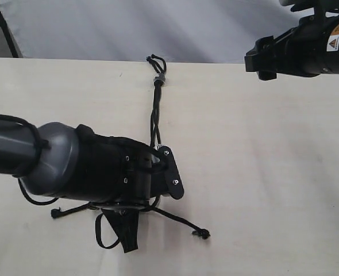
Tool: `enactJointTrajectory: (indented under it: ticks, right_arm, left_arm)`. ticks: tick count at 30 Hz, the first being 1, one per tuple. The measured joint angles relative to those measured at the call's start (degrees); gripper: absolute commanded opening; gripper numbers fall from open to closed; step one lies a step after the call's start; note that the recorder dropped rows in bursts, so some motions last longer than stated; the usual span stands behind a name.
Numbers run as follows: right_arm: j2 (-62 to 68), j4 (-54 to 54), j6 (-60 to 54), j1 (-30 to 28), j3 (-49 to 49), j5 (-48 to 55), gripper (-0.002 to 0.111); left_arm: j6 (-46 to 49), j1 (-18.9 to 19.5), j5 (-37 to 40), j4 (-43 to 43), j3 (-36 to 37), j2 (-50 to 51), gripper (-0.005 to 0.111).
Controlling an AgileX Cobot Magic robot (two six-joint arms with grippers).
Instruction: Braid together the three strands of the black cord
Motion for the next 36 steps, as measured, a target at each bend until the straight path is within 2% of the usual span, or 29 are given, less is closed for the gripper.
enactJointTrajectory:
  ticks: [10,13,18,20,24,28,36]
  right_arm:
    - [0.00,0.00,0.00,0.00,0.00,0.00,0.073]
    - [0.00,0.00,0.00,0.00,0.00,0.00,0.073]
    - [0.00,0.00,0.00,0.00,0.00,0.00,0.073]
    - [0.00,0.00,0.11,0.00,0.00,0.00,0.073]
    - [0.00,0.00,0.12,0.00,0.00,0.00,0.073]
    - [0.00,0.00,0.12,0.00,0.00,0.00,0.073]
    - [0.00,0.00,0.12,0.00,0.00,0.00,0.073]
  left_arm:
    - [2.25,0.35,-0.92,-2.16,0.13,-5.46,0.000]
    - [7.78,0.35,-0.92,-7.36,0.13,-7.34,0.000]
    - [20.47,0.35,0.50,-21.96,0.13,-8.73,0.000]
    - [24.24,0.35,1.10,-24.55,0.25,-8.73,0.000]
    - [26.46,0.39,1.39,-21.67,0.34,-8.73,0.000]
    - [27.02,2.04,-1.67,-15.03,0.39,-8.28,0.000]
    - [27.13,10.97,-15.07,-9.24,4.61,-2.48,0.000]
